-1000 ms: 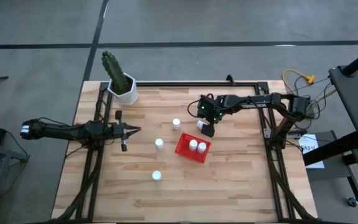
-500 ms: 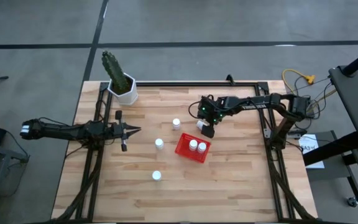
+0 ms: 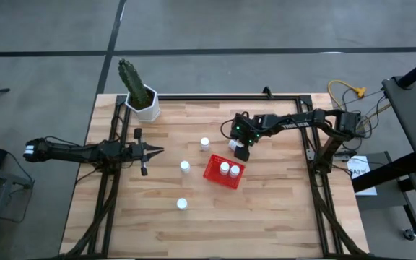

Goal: Pick and place pill bottles into a basket
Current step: Put the white pill bottle into the red bin

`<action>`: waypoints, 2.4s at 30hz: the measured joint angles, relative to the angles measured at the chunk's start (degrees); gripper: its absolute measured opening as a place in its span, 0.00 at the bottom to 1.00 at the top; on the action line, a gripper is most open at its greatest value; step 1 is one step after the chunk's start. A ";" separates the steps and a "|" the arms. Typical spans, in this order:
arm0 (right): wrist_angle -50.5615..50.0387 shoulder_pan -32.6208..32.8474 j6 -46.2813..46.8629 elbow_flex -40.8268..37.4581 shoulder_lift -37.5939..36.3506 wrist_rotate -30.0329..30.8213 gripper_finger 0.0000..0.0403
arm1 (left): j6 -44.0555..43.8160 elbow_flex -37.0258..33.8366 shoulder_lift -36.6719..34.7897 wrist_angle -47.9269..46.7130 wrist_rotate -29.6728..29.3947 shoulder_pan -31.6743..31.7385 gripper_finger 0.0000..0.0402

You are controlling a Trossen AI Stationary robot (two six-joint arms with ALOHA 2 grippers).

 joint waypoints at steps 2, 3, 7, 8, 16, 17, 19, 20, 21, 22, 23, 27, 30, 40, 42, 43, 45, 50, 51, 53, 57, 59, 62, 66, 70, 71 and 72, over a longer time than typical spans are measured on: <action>0.31 0.00 0.10 -0.30 0.00 0.01 0.69 | 0.00 0.02 -0.01 0.06 -0.01 0.00 0.03; 0.31 0.00 0.28 -0.44 0.00 0.00 0.68 | 0.00 0.01 0.00 0.07 0.00 0.00 0.03; 0.45 0.00 1.29 -0.81 0.00 0.00 0.66 | 0.00 0.02 0.01 0.14 0.01 0.00 0.03; 0.42 0.00 1.31 -0.89 0.00 0.00 0.66 | 0.00 0.02 0.01 0.15 0.00 0.00 0.03; 0.37 0.00 1.72 -1.08 0.00 0.00 0.53 | 0.00 0.00 0.00 0.15 0.01 0.00 0.03; 0.37 0.00 1.62 -1.08 0.00 0.00 0.49 | 0.00 0.01 0.01 0.17 0.01 0.00 0.03; 0.37 0.00 1.48 -1.08 0.00 0.00 0.43 | 0.00 0.02 0.00 0.16 0.01 0.00 0.03; 0.39 0.00 1.44 -1.08 0.00 0.00 0.39 | 0.00 0.00 0.01 0.16 0.01 0.00 0.03; 0.39 0.00 1.24 -1.08 0.00 0.00 0.36 | 0.00 0.02 0.01 0.16 0.01 0.00 0.03; 0.39 0.00 1.10 -1.08 -0.02 0.00 0.33 | 0.00 0.02 0.01 0.17 0.01 0.00 0.03; 0.39 0.00 1.03 -1.06 -0.04 0.00 0.32 | 0.00 0.02 0.01 0.18 0.01 0.00 0.03; 0.35 0.00 0.79 -0.40 -0.04 0.00 0.32 | 0.00 0.01 0.00 0.19 0.00 0.00 0.03; -0.23 0.00 0.72 0.58 -0.04 0.00 0.32 | 0.00 0.02 0.01 0.19 0.01 0.00 0.03; -7.60 -0.02 -3.67 9.10 -0.38 -2.69 0.31 | 8.04 0.47 -0.08 0.20 0.21 0.00 0.03; -10.30 -0.04 -4.67 11.83 -0.50 -2.67 0.31 | 11.08 0.96 -0.23 0.20 0.32 0.00 0.03; -11.75 -0.04 -5.02 13.29 -0.50 -2.69 0.31 | 12.55 1.33 -0.24 0.26 0.33 0.00 0.03; -14.30 -0.04 -5.99 16.33 -0.50 -2.71 0.31 | 15.63 2.20 -0.23 0.22 0.34 0.00 0.03; -18.15 -0.04 -8.01 23.47 -0.50 -6.97 0.30 | 26.57 5.15 -0.10 0.33 0.32 0.00 0.03; -18.18 -0.04 -8.10 24.69 -0.55 -8.78 0.30 | 29.05 5.87 -0.10 0.27 0.32 0.00 0.03; -18.12 -0.02 -8.25 27.00 -0.59 -12.56 0.30 | 33.47 7.45 0.02 0.64 0.34 0.00 0.03; -18.08 0.35 -8.29 30.31 -0.59 -17.04 0.31 | 36.60 10.03 0.79 1.56 0.52 0.00 0.04; -18.07 0.75 -8.32 31.41 -0.59 -18.43 0.31 | 36.69 11.00 1.87 1.70 0.58 0.00 0.07; -18.01 1.69 -9.02 32.35 -0.59 -22.62 0.30 | 38.02 11.54 4.34 1.73 0.58 0.00 0.14; -16.99 3.45 -9.28 32.59 -0.59 -26.57 0.30 | 40.77 11.70 8.48 7.03 0.65 0.00 0.27; -16.59 5.02 -8.77 32.60 -0.59 -26.60 0.31 | 42.53 11.80 15.28 16.59 0.64 0.00 0.41; -16.59 5.36 -8.57 32.60 -0.59 -26.60 0.31 | 42.55 12.10 17.24 18.54 0.65 0.00 0.44; -16.58 5.67 -8.41 32.60 -0.59 -26.60 0.31 | 42.56 12.70 19.04 19.63 0.64 0.00 0.48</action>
